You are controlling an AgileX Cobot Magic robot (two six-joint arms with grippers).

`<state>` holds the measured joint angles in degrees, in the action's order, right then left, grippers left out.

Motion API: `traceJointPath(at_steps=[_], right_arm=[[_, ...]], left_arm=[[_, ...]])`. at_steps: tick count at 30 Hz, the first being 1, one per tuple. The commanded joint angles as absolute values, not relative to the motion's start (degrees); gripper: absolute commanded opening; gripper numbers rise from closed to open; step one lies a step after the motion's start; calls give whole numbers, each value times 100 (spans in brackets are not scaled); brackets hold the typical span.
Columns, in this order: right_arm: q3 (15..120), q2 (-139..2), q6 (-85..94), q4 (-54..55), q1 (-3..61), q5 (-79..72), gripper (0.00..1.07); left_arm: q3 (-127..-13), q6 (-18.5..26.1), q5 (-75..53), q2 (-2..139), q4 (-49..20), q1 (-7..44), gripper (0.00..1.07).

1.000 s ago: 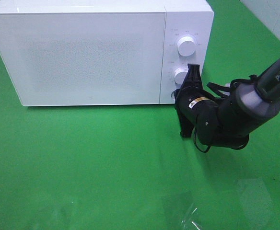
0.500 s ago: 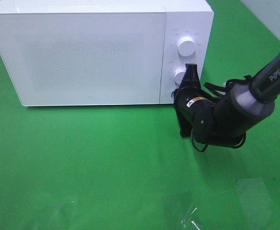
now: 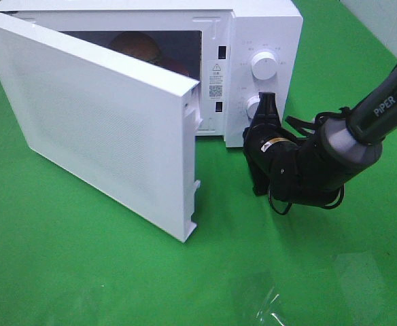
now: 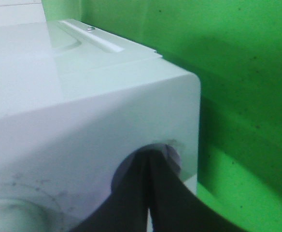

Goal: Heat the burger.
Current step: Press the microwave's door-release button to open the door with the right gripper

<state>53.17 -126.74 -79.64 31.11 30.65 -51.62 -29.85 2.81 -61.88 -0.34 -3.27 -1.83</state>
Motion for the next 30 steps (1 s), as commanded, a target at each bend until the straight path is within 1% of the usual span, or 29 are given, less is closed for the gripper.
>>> traceJointPath(at_steps=[1,15,17,19,22,25,26,28,30], right_arm=[[5827,-12662,-7890,3048,2790,-6354,0],[5626,-12462,-7884,3054,2802,-5638,0],[5581,-12445,-7913,3071,2882,-5466,0],[5323,-12267,-7907,3060,2934,-5168,0],[5231,-12221,-7901,3065,2934,-5094,0],[4973,-11981,-7832,2779,2934,-4475,0],[4973,-11981,-7832,2779,2934,-4475,0],[4715,-11780,-7746,2733,2934,-3822,0],[4670,-11734,-7706,2710,2934,-3713,0]], left_arm=[[-2974,252,-6131,-120,-321,-189,100],[-2974,258,-6131,-120,-321,-189,100],[-2974,258,-6131,-120,-321,-189,100],[-2974,252,-6131,-120,-321,-189,100],[-2974,258,-6131,-120,-321,-189,100],[-2974,252,-6131,-120,-321,-189,100],[-2974,252,-6131,-120,-321,-189,100],[-2974,252,-6131,-120,-321,-189,100],[-2974,252,-6131,-120,-321,-189,100]])
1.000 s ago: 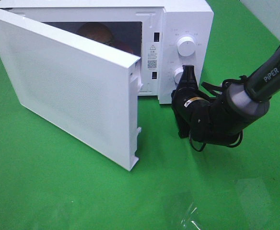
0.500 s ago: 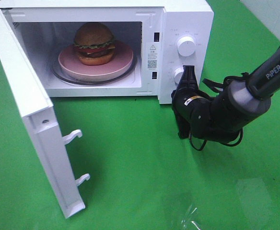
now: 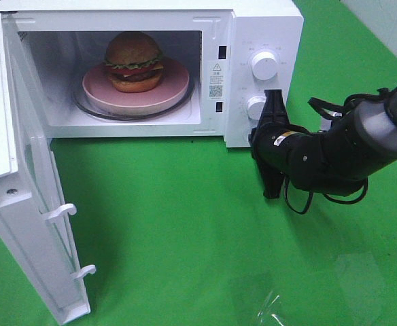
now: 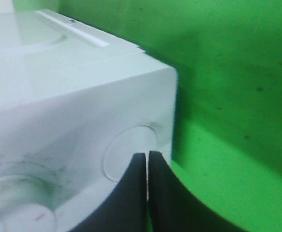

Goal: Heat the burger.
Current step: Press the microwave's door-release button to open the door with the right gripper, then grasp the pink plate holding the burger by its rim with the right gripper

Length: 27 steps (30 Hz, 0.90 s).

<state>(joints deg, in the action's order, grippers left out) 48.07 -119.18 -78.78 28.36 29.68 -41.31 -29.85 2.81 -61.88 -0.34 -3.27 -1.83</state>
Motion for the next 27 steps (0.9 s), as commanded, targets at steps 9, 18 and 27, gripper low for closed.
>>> traceJointPath(at_steps=[9,18,27], right_arm=[[4251,-11041,-7317,1696,2934,-3335,0],[4246,-10256,-5351,1409,2934,-1725,2],[4251,-9643,-3025,1427,2934,-521,4]], left_arm=[[-2974,258,-6131,-120,-321,-189,100],[-2974,258,-6131,-120,-321,-189,100],[-2974,258,-6131,-120,-321,-189,100]])
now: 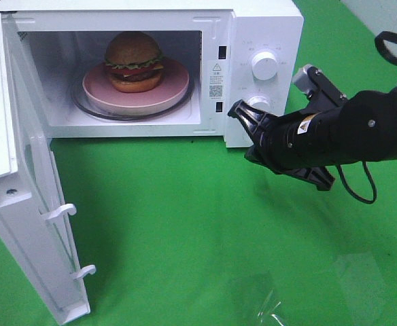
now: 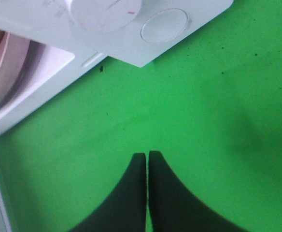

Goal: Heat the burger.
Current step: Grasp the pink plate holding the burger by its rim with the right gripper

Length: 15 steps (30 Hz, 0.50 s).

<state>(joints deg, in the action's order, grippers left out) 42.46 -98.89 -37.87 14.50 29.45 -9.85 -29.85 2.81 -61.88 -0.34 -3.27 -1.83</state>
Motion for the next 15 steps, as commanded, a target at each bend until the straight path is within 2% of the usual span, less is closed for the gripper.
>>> traceJointPath(at_steps=[1,9,15], right_arm=[[4251,-9643,-3025,1427,2934,-521,4],[4251,-9110,-1524,1404,2934,665,7],[4251,-8950,241,791,2934,1650,8]], left_arm=[[-2974,258,-6131,-120,-321,-189,100],[-2974,258,-6131,-120,-321,-189,100],[-2974,258,-6131,-120,-321,-189,100]])
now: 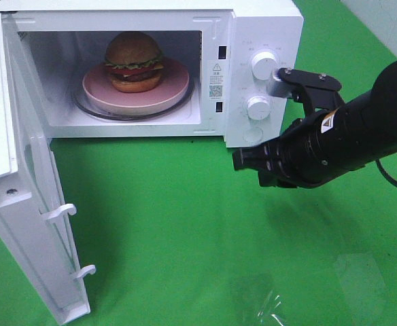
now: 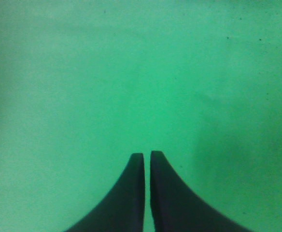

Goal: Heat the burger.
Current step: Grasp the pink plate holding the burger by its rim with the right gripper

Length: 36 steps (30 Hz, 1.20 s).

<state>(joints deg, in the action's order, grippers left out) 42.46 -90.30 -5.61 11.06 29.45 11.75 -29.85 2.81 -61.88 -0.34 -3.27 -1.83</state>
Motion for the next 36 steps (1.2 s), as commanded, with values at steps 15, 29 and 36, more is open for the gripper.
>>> traceJointPath(at_steps=[15,29,36], right_arm=[[4446,-8950,4228,670,2934,2842,12],[4784,-8950,7168,-149,2934,3019,19],[4784,-8950,7941,-252,2939,3019,26]], left_arm=[[-2974,258,-6131,-120,-321,-189,100],[-2974,258,-6131,-120,-321,-189,100],[-2974,258,-6131,-120,-321,-189,100]])
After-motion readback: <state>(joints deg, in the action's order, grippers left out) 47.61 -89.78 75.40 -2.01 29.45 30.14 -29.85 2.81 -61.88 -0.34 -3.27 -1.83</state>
